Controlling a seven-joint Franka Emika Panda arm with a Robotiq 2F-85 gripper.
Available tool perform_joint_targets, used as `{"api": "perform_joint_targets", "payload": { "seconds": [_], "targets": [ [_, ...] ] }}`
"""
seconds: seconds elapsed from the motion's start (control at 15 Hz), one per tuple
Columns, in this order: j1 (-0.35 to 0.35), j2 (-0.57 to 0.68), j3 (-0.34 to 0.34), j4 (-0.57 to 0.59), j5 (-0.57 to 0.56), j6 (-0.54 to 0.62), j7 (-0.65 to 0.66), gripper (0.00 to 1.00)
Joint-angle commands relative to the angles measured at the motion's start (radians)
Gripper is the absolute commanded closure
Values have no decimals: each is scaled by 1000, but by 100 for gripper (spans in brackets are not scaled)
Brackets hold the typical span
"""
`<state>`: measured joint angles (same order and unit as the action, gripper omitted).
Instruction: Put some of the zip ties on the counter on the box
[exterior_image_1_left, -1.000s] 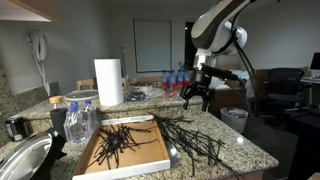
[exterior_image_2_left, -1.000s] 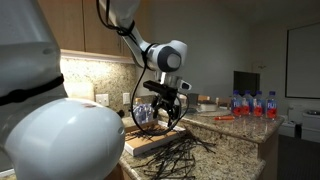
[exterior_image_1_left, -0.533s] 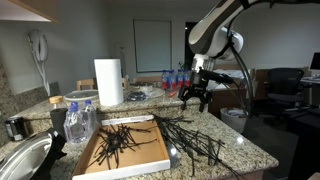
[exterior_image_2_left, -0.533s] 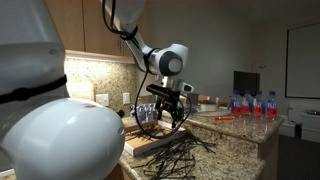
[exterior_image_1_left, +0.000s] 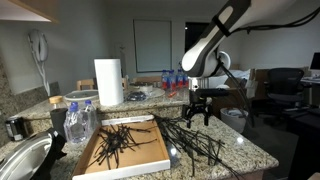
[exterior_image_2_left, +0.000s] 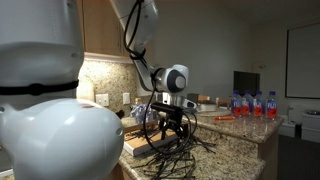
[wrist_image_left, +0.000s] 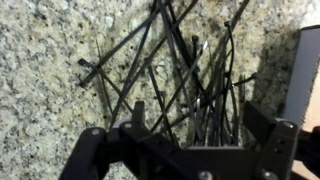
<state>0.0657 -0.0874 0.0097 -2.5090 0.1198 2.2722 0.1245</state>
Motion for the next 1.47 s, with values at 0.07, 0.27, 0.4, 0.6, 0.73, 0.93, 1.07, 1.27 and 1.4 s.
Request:
{"api": "perform_joint_targets", "payload": {
  "seconds": [0.07,0.27,0.4,0.6,0.73,0.93,1.07,1.27,1.4],
  "targets": [
    [-9,119,16,45,-56,38,44,0],
    [2,157,20,64,-81,-31,68,0],
    [9,171,25,63,-95,-69,84,0],
    [15,180,35,55,-119,-103,100,0],
    [22,179,40,44,-141,-101,113,0],
    [37,192,45,38,-192,-96,146,0],
    [51,201,50,29,-237,-95,172,0],
    [69,223,60,24,-276,-104,199,0],
    [77,234,64,23,-281,-95,211,0]
  ]
}}
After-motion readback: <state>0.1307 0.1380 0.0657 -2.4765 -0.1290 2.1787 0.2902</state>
